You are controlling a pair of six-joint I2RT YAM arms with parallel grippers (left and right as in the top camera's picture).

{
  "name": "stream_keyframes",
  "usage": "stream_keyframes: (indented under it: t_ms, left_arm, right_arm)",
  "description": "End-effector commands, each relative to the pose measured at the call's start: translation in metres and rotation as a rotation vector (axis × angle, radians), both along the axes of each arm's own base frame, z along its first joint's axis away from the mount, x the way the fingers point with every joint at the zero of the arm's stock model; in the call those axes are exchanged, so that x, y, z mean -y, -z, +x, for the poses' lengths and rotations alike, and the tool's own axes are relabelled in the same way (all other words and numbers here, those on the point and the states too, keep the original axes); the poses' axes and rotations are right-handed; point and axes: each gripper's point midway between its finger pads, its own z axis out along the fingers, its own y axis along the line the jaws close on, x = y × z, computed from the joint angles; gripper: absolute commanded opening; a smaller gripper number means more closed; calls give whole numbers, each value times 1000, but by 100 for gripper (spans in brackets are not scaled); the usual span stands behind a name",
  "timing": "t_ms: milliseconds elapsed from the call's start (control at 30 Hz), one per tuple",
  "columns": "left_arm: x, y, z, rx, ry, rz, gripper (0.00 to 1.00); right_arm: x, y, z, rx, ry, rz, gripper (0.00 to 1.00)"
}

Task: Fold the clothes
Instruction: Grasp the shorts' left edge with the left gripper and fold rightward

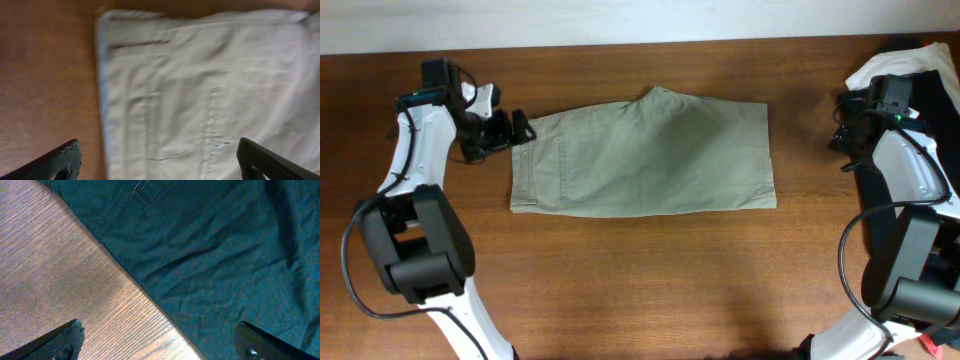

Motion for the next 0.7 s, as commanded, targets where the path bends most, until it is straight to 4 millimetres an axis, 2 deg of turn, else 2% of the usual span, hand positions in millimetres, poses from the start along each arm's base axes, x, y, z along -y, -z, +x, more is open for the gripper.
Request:
stream_keyframes:
  t_ms: [0,267,467,667]
  left_arm:
    - [-22,22,-7,-61,-25,-9,99]
    - [-17,34,-16,-76,38,-73,99]
    - [5,58,-21,-131,53,-218,99]
    - [9,81,-30,-198,49,-241,99]
  right_arm:
    - [5,-10,2,22,14,-20,99]
    - [5,-10,2,22,14,-20,99]
    - [5,-10,2,22,14,-21,99]
    - [5,-10,2,22,14,-21,99]
